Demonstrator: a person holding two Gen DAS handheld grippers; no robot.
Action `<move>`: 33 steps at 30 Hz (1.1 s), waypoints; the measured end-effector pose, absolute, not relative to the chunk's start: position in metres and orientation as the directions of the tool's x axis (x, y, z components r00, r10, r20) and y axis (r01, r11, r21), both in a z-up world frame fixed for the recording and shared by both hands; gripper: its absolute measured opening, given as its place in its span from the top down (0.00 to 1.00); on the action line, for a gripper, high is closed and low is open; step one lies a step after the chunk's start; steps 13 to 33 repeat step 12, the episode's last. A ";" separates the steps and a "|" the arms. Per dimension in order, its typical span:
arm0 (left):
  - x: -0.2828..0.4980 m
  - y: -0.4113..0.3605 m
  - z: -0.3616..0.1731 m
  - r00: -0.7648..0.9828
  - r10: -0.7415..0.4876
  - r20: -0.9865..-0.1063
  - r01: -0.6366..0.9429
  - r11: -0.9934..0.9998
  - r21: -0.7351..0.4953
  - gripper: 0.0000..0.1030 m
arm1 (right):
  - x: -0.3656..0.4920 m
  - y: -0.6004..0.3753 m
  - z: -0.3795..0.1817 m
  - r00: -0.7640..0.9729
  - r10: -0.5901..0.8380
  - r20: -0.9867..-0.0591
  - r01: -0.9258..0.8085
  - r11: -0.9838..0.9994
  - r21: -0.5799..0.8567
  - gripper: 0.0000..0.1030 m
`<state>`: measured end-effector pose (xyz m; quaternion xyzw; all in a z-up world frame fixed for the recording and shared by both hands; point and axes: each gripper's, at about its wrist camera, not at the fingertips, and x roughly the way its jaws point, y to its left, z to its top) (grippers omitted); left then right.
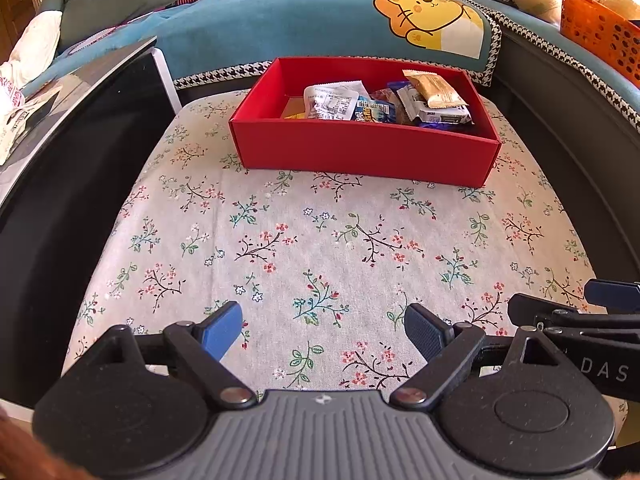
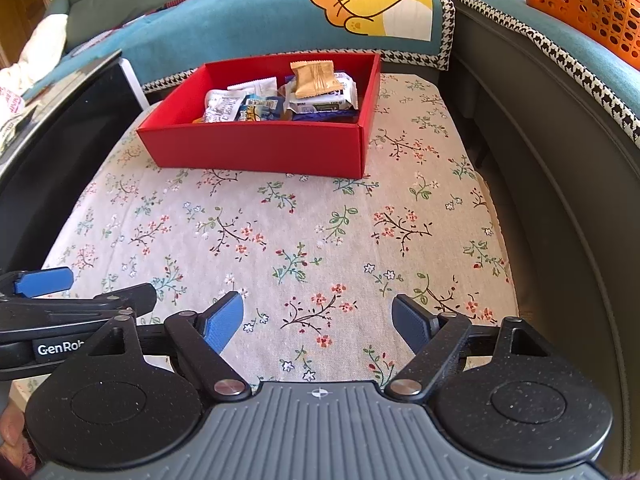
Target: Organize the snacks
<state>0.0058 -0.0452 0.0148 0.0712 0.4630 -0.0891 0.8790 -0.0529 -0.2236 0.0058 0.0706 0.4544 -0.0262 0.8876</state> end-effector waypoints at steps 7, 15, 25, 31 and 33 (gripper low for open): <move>0.005 -0.044 0.015 0.561 -0.085 -0.823 0.221 0.974 0.050 0.00 | -0.054 -0.222 0.005 0.579 0.016 -0.815 0.110 0.989 0.097 0.16; 0.003 -0.044 0.016 0.572 -0.076 -0.817 0.219 0.974 0.063 0.00 | -0.055 -0.221 0.004 0.578 0.016 -0.816 0.108 0.989 0.096 0.16; 0.003 -0.044 0.016 0.572 -0.076 -0.817 0.219 0.974 0.063 0.00 | -0.055 -0.221 0.004 0.578 0.016 -0.816 0.108 0.989 0.096 0.16; 0.003 -0.044 0.016 0.572 -0.076 -0.817 0.219 0.974 0.063 0.00 | -0.055 -0.221 0.004 0.578 0.016 -0.816 0.108 0.989 0.096 0.16; 0.003 -0.044 0.016 0.572 -0.076 -0.817 0.219 0.974 0.063 0.00 | -0.055 -0.221 0.004 0.578 0.016 -0.816 0.108 0.989 0.096 0.16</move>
